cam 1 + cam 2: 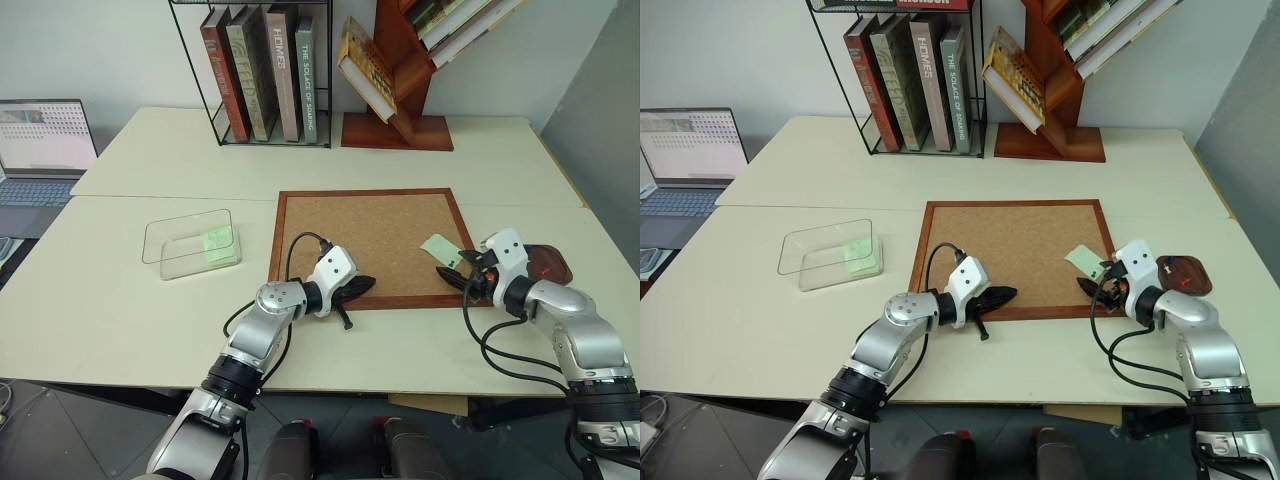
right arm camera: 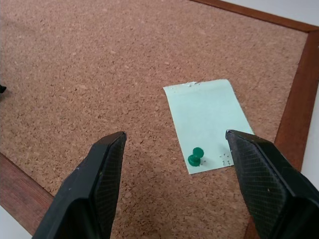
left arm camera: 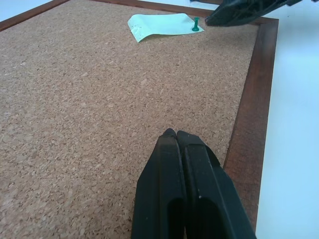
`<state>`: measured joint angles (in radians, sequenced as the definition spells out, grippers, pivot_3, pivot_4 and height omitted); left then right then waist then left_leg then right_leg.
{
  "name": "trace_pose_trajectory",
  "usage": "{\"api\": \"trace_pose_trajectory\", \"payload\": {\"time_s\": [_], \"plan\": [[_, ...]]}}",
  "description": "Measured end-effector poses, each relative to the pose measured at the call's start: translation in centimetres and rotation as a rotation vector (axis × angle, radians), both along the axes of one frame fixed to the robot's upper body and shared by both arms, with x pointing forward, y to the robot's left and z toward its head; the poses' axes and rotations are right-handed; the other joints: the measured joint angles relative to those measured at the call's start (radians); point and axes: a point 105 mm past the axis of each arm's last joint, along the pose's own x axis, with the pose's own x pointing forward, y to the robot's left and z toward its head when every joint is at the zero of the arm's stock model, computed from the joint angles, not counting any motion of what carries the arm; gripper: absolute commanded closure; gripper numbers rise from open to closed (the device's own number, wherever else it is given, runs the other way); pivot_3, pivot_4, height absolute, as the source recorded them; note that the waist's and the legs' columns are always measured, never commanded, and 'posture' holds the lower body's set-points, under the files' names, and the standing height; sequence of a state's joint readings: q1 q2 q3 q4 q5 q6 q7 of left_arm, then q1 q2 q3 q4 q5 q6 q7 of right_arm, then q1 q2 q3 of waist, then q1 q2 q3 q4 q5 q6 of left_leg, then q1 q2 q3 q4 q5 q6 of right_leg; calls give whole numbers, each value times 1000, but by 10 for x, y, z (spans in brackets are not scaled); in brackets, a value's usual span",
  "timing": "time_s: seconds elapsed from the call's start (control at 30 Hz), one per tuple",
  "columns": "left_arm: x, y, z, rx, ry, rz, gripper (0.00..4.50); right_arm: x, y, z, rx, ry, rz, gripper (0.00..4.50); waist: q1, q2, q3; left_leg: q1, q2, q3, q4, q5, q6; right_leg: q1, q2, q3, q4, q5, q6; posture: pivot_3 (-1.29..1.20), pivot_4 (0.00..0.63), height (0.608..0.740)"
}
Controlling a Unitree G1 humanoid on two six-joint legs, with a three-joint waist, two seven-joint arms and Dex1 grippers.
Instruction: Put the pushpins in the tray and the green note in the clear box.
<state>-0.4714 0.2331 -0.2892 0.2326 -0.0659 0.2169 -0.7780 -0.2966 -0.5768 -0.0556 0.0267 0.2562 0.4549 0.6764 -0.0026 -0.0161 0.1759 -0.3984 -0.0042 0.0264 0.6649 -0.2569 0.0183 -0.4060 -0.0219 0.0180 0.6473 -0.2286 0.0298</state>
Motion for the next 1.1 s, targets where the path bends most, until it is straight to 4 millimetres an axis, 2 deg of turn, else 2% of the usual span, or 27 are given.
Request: {"api": "trace_pose_trajectory", "payload": {"time_s": [1.1], "plan": [[1, 0, -1, 2, -1, -1, 4500, 0, 16, -6, 10, 11, 44, 1112, 0, 0, 0, 0, 0, 0, 0, 0, 0, 0, 0, 0, 0, 0, 0, 0, 150, 740]]}}
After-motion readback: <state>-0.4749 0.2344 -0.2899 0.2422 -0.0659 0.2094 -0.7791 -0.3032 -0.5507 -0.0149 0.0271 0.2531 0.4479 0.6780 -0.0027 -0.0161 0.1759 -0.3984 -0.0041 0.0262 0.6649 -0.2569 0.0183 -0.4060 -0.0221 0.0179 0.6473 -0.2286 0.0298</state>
